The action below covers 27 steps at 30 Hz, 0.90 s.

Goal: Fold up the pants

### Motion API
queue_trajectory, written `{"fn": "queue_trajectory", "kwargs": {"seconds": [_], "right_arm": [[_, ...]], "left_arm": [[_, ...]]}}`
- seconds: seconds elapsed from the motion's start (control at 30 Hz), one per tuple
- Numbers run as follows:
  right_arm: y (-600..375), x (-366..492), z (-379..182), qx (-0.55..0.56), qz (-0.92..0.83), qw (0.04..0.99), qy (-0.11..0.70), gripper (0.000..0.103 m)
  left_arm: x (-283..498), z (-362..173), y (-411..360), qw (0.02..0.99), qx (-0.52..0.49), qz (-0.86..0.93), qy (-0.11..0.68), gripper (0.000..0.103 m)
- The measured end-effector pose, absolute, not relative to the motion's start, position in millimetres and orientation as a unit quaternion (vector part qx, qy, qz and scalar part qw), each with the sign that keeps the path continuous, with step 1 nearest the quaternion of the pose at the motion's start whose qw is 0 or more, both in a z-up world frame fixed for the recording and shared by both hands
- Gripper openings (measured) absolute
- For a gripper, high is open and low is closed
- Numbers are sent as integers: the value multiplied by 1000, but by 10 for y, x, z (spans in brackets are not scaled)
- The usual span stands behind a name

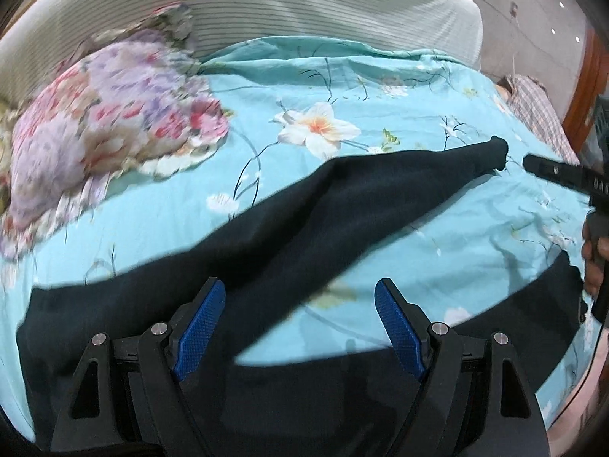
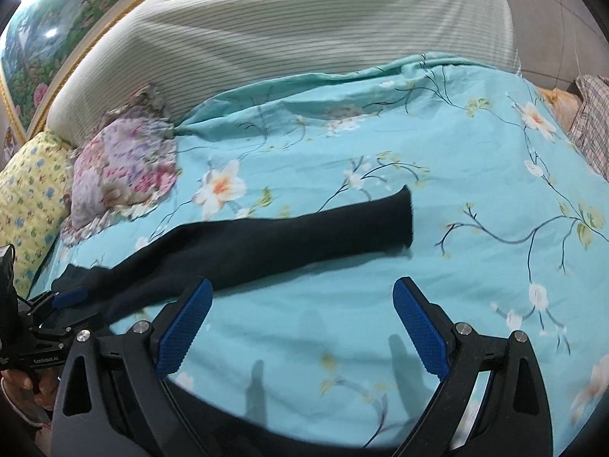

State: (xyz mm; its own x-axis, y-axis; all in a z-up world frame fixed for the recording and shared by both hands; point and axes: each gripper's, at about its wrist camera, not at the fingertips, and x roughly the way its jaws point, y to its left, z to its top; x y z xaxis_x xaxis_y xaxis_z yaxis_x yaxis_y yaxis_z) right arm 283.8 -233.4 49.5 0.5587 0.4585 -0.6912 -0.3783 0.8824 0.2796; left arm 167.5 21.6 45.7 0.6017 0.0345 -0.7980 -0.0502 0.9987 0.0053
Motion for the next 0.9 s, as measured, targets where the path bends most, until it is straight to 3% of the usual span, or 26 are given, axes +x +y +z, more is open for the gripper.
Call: {"fn": "queue_trajectory", "kwargs": {"seconds": [0.43, 0.7, 0.77, 0.8, 0.87, 0.9], "right_arm": [[-2761, 4022, 312, 143, 238, 818, 503, 96], [-2712, 4443, 40, 149, 267, 749, 588, 60], [-2669, 4487, -10, 141, 272, 738, 601, 41], [-2645, 4493, -15, 131, 273, 737, 604, 37], [-2619, 4481, 18, 113, 277, 745, 596, 15], [-2624, 4468, 45, 109, 280, 750, 589, 13]], "left_arm": [[2522, 396, 301, 882, 38, -33, 468, 81], [2991, 130, 426, 851, 8, -83, 519, 81], [3080, 42, 430, 840, 3, -91, 535, 81], [3102, 14, 427, 837, 0, -94, 540, 78], [3117, -26, 412, 833, -7, -106, 543, 56], [3109, -38, 394, 830, -10, -113, 546, 37]]}}
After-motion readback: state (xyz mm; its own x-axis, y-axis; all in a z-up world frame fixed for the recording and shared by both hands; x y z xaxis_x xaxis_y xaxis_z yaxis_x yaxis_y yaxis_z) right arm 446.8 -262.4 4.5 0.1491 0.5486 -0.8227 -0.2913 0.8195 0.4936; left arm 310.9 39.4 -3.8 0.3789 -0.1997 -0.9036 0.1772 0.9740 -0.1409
